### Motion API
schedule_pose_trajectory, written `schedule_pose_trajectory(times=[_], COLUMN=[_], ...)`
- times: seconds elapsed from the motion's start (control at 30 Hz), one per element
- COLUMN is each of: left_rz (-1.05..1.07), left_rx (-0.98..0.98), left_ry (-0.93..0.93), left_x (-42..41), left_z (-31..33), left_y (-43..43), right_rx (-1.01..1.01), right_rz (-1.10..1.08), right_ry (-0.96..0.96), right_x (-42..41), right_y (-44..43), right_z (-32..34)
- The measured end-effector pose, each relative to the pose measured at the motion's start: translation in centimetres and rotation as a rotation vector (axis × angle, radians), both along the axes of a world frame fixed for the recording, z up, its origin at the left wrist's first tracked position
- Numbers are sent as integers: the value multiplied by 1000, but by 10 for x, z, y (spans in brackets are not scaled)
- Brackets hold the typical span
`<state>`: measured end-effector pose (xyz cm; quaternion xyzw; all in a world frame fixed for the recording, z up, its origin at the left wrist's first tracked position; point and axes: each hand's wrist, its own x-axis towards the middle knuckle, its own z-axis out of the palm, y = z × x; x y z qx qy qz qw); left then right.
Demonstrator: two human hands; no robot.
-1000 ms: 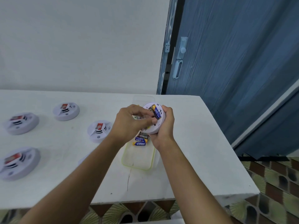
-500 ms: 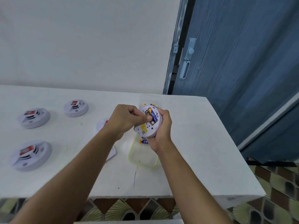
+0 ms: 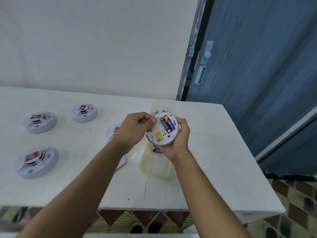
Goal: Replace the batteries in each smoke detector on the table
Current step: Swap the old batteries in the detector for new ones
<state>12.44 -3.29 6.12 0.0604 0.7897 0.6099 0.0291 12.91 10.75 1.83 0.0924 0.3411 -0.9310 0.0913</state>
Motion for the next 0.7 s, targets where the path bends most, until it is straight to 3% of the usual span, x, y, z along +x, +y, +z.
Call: schedule_pose_trajectory(times=[0.13, 0.3, 0.5, 0.7], left_rz=[9, 34, 62, 26], left_rx=[15, -320, -409, -617], left_ry=[4, 206, 243, 393], left_x=[3, 13, 16, 21], left_z=[1, 6, 11, 11], left_y=[-1, 11, 16, 19], right_rx=[-14, 34, 131, 257], right_rz=[1, -18, -49, -9], right_ry=[-14, -26, -7, 4], right_x=[-2, -6, -10, -10], right_y=[0, -3, -2, -6], right_z=[-2, -5, -5, -3])
